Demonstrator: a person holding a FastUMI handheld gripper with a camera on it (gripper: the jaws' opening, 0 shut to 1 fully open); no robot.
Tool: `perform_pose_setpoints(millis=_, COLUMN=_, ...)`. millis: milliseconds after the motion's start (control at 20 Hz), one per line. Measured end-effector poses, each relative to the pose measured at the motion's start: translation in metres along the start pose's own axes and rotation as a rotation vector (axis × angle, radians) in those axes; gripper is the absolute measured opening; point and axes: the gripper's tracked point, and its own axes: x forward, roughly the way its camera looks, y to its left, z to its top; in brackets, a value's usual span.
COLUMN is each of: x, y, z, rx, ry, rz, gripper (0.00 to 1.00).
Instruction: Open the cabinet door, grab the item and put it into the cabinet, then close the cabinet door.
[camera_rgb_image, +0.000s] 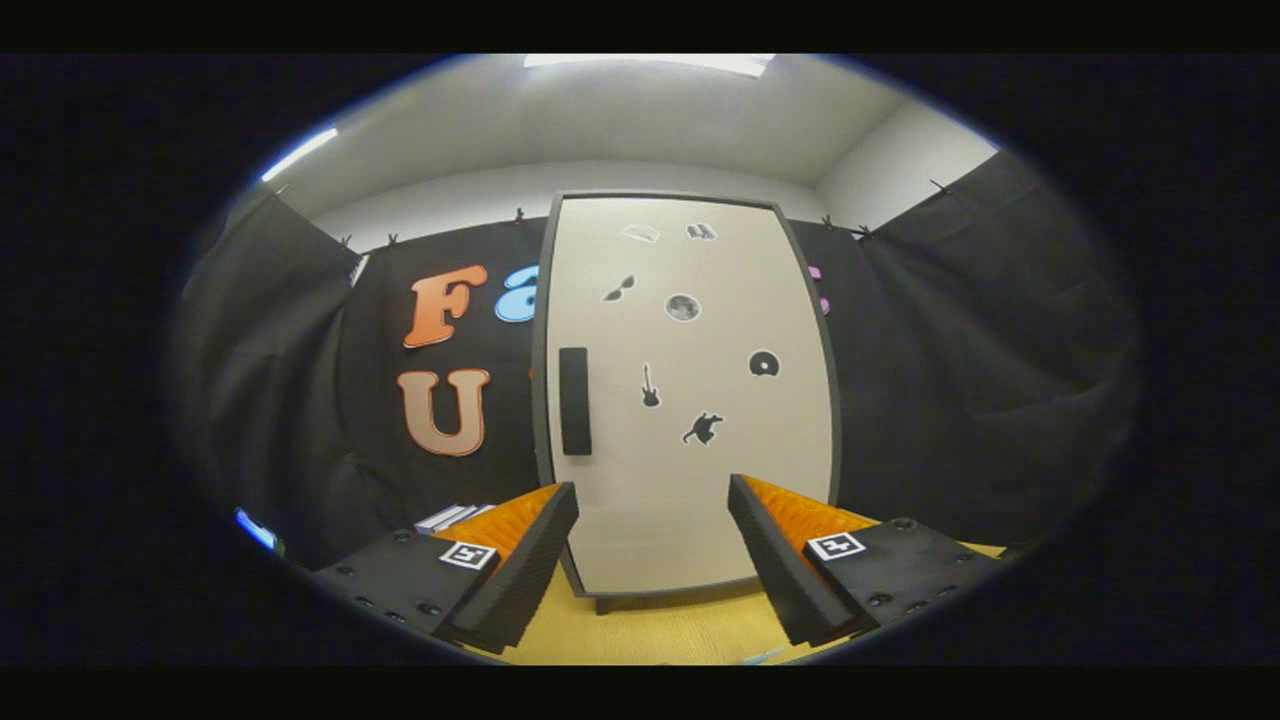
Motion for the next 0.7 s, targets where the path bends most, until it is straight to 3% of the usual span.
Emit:
perform_pose_setpoints(millis=450, x=0.130, y=0.046, z=0.015, rx=0.016, ry=0.020, rz=0.130, gripper=0.98)
perform_pose_setpoints(millis=700, x=0.177, y=0.062, z=0.001, rx=0.040, ry=0.077, rz=0.133, gripper=0.97)
